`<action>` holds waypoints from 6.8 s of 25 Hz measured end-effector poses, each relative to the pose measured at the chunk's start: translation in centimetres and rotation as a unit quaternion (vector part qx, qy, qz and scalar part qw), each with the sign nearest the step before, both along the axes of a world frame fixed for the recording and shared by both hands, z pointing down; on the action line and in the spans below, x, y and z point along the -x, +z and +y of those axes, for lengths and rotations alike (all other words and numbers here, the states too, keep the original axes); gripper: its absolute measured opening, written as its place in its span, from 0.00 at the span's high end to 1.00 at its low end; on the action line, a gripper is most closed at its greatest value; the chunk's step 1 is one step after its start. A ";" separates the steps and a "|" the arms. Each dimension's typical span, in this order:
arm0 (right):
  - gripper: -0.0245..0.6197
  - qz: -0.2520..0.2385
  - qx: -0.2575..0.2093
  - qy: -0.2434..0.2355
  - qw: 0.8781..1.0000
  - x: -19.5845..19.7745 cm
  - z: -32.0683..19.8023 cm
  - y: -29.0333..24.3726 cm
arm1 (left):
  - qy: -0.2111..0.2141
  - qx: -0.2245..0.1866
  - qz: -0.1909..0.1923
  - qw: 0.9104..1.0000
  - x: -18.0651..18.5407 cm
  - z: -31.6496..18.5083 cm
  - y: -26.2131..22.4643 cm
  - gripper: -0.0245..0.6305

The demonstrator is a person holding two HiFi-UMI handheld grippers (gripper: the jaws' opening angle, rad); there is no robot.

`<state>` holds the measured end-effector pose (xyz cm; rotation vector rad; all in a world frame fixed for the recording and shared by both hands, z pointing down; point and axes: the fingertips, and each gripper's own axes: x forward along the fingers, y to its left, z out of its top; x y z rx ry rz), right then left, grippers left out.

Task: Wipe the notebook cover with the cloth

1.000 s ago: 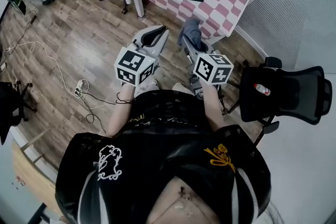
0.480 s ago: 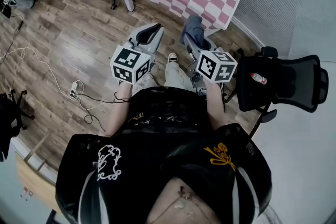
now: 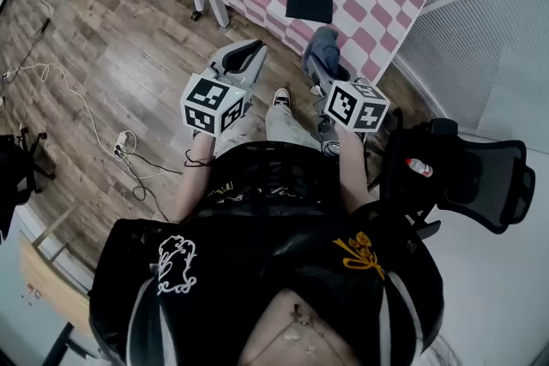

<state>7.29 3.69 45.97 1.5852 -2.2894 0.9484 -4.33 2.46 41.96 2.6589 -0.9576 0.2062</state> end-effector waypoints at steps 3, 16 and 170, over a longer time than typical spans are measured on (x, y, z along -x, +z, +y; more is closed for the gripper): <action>0.82 0.003 0.001 -0.019 1.000 -1.9 -3.7 -0.1 | -0.014 0.004 -0.004 1.000 -1.8 -3.3 -0.2 0.93; 0.82 0.002 0.037 -0.059 0.998 -9.4 -12.2 2.8 | -0.040 0.021 -0.042 0.998 -8.9 -11.9 1.4 0.93; 0.82 0.199 0.149 -0.317 0.915 -5.2 -17.6 19.2 | 0.003 0.051 -0.049 0.998 -10.2 -18.7 5.2 0.93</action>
